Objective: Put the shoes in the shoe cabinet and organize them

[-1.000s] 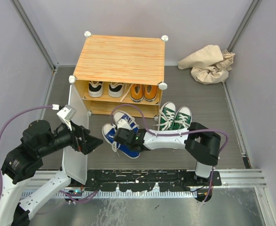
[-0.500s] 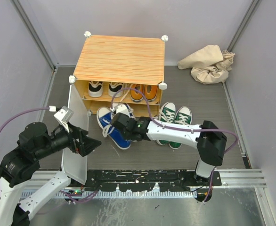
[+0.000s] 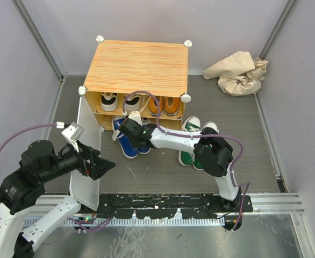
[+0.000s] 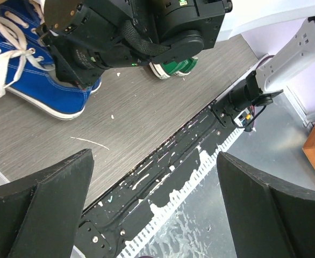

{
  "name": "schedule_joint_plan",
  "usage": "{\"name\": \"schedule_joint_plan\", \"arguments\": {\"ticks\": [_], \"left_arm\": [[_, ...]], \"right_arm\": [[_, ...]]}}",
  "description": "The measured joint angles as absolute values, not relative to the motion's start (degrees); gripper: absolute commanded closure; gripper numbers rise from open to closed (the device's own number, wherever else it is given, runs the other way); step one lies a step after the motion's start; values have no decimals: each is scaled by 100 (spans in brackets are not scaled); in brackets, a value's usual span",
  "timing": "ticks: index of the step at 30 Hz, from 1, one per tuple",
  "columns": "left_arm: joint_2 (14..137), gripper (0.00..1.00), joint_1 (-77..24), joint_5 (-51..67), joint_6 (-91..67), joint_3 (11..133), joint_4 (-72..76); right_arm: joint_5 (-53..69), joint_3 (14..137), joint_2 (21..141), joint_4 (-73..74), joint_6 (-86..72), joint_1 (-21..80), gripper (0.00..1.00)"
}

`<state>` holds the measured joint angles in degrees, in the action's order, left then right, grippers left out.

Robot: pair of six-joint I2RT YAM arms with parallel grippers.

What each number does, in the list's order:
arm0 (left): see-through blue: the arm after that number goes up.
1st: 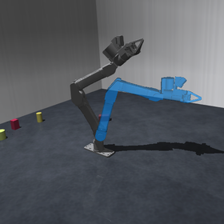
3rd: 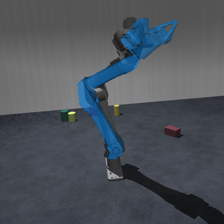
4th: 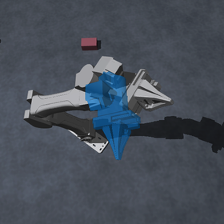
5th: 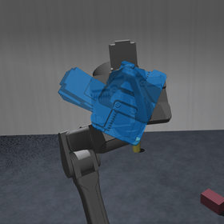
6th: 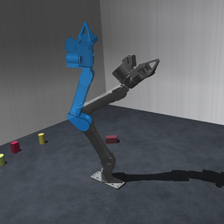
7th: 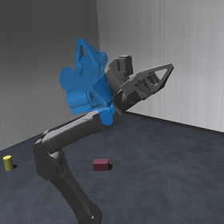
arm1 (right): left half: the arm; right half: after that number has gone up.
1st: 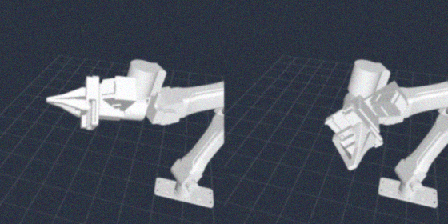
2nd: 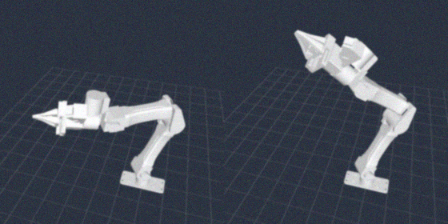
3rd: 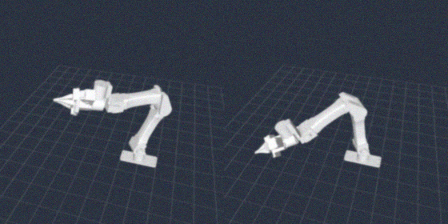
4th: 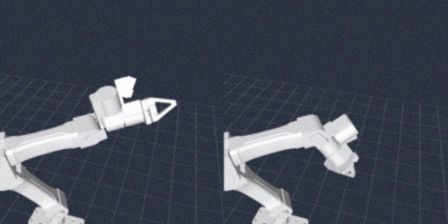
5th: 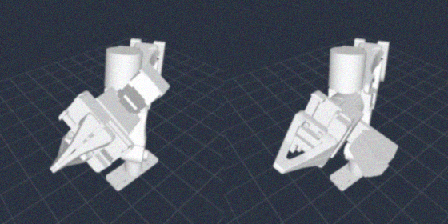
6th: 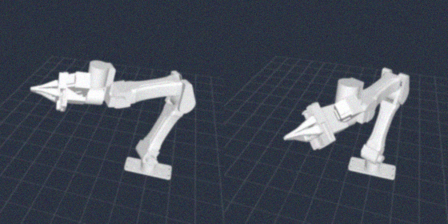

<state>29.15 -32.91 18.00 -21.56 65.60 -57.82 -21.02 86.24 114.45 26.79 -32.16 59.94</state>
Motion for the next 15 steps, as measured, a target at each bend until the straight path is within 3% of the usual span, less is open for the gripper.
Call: {"name": "schedule_joint_plan", "arguments": {"ticks": [2, 3, 6, 8, 15], "left_arm": [[2899, 2, -3291, 1806, -2158, 6567, -5795], [2886, 2, -3291, 1820, -2158, 6567, -5800], [2858, 2, -3291, 1824, -2156, 6584, -5815], [2829, 2, -3291, 1824, -2156, 6589, -5819], [2762, 2, -3291, 1824, -2137, 6593, -5898]], "right_arm": [[-2154, 8750, 11500, 2639, -3317, 6012, 97], [-2178, 8825, 11526, 2606, -3371, 6031, 89], [-2204, 8967, 11590, 2432, -3583, 6051, 53], [-2305, 9002, 11598, 2222, -3723, 6047, 37], [-2340, 8980, 11572, 1621, -3828, 6001, 31]]}}
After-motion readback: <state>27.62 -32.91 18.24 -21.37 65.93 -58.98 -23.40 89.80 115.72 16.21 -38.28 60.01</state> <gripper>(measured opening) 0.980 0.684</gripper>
